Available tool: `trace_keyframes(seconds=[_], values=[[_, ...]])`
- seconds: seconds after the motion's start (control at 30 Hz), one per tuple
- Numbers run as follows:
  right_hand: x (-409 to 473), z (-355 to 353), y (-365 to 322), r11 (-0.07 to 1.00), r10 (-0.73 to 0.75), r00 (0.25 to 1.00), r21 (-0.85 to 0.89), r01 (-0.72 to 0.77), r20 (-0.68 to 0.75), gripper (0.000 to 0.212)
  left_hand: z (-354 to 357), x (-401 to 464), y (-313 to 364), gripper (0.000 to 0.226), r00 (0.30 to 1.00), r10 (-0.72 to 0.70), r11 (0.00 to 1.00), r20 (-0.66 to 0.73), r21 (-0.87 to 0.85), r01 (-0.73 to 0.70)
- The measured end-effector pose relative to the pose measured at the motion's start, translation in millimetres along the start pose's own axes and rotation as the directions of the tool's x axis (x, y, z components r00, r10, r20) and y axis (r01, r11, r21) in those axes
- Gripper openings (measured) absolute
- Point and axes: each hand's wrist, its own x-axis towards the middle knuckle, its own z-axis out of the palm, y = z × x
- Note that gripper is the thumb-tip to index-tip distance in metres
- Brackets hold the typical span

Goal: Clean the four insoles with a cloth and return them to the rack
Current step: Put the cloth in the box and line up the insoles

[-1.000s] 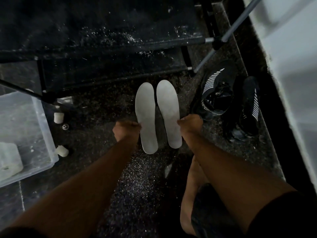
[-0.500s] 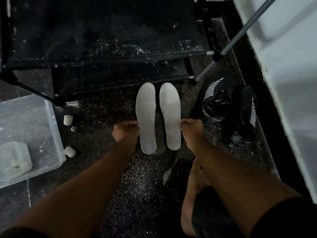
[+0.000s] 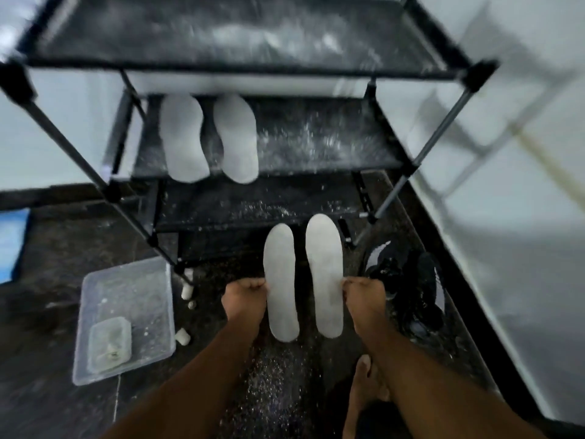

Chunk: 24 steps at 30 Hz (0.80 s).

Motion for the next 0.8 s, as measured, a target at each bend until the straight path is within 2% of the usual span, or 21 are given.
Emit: trace_keyframes(seconds=[0.07,0.13,0.2,0.43,0.6,0.8], values=[[-24.3,-16.6,-18.4,1.000,0.005,1.000,-0.017,-0.005,-0.022,0.023,-15.1,-24.2,12.6,0.008,1.000,0.013,1.000,0.008,0.002,-0.013],[-41.2,-29.7,-30.0,0.999,-0.055,0.993,-0.008,0.054,-0.106,0.028,-25.6,-44.7,21.2,0.004,1.000,0.030,1.000,0.005,-0.009,-0.029],[-57.2,-42.7,-44.0,0.999,-0.036,0.987,0.005,0.037,-0.155,0.024,-34.1,-63.7,32.6,0.004,0.999,0.051,0.998,0.010,-0.026,-0.051],[-73.0,-71.4,-102.8,0.988,-0.098,0.984,0.102,0.114,-0.146,0.015,-40.9,-93.2,94.1,0.005,0.985,0.164,0.978,0.062,-0.138,-0.154],[-47.5,-68.5,-161.4,0.970,-0.151,0.977,0.169,0.176,-0.152,0.006,-31.8,-74.6,152.4,0.006,0.982,0.176,0.966,0.073,-0.203,-0.158],[15.3,-51.2,-230.9,0.973,-0.159,0.981,0.152,0.175,-0.110,0.022,-7.9,-29.0,215.9,0.012,0.979,0.196,0.958,0.058,-0.223,-0.178]])
